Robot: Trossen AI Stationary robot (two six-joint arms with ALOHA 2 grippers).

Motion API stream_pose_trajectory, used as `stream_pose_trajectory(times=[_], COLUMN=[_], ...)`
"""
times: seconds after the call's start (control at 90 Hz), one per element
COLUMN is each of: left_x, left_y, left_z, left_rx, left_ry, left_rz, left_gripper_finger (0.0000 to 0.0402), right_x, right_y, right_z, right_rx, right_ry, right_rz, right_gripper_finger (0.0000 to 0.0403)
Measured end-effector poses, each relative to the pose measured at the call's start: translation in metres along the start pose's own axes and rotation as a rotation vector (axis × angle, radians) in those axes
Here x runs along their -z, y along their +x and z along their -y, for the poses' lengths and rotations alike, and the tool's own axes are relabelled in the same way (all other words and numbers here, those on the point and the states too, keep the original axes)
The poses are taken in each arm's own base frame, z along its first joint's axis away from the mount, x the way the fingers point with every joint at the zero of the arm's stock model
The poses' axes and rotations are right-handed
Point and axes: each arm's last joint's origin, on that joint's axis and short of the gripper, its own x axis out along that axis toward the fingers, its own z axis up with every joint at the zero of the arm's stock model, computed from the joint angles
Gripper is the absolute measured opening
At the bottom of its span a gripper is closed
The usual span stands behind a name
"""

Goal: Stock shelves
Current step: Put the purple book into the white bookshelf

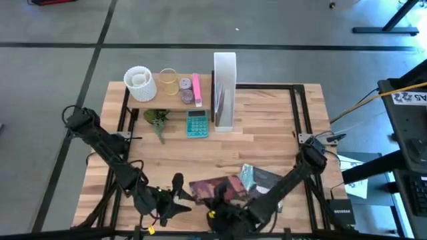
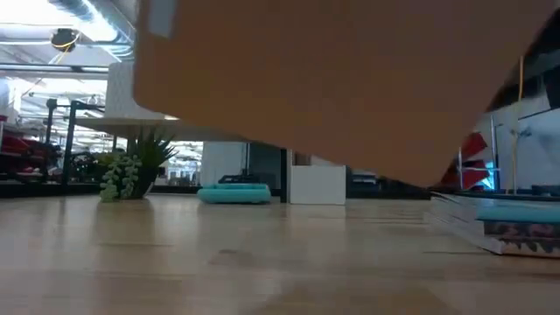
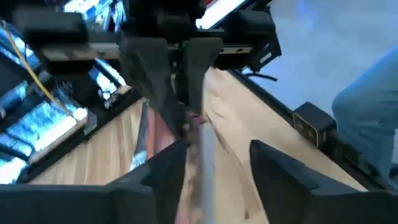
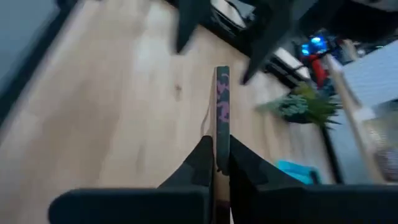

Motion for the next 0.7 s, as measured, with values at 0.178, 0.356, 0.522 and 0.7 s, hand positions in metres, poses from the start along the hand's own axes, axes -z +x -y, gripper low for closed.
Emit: stream_pose_trajectory(times=[0.178,0.356,0.522,0.7], left_x=[0.01,0.025,0.033,0.03], left_y=[0.003,0.022,0.027,0.021], left_z=[0.001,0.009,0.014,0.022], left_rx=[-0.171,-0.212,-0.322,-0.302], left_ry=[-0.036,-0.052,-0.091,-0.058], left_rz=[-0.092,-0.154,-0.185,-0.174], left_gripper_finger=[0.0193,0.0194,0.0155,0.0031], right_x=[-0.001,-0.005,-0.005,-0.005], right_y=[0.005,0.002,0.001,-0.002], right_z=[0.004,0.003,0.002,0.0], right_rx=[0.007,0.04,0.038,0.032], right_ry=[0.01,0.039,0.051,0.093], right_rz=[-0.002,0.034,0.035,0.04], right_gripper_finger=[0.0001,0.0001,0.0001,0.0011])
